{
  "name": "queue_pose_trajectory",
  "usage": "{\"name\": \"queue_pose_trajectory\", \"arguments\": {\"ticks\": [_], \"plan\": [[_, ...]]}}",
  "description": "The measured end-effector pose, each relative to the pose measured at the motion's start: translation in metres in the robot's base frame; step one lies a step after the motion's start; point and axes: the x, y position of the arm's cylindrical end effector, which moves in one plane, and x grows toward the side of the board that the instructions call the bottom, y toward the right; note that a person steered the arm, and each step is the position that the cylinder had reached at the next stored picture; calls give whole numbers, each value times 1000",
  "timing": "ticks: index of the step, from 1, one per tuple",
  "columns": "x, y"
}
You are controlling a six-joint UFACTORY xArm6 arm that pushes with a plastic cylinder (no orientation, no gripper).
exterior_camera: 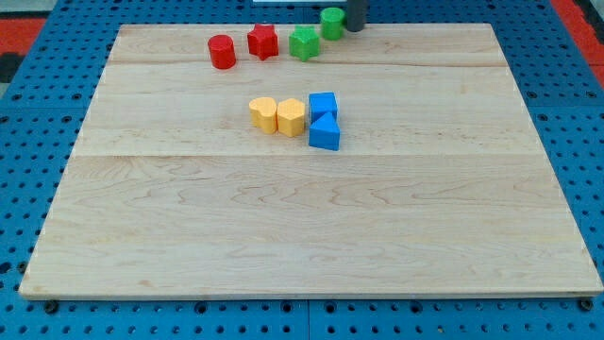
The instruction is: Push the red circle to the left of the green star
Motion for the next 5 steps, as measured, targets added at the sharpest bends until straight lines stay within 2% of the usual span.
{"name": "queue_pose_trajectory", "arguments": {"ticks": [1, 2, 3, 4, 5], "plan": [[65, -28], [93, -43], [82, -60], [45, -87], [114, -92]]}}
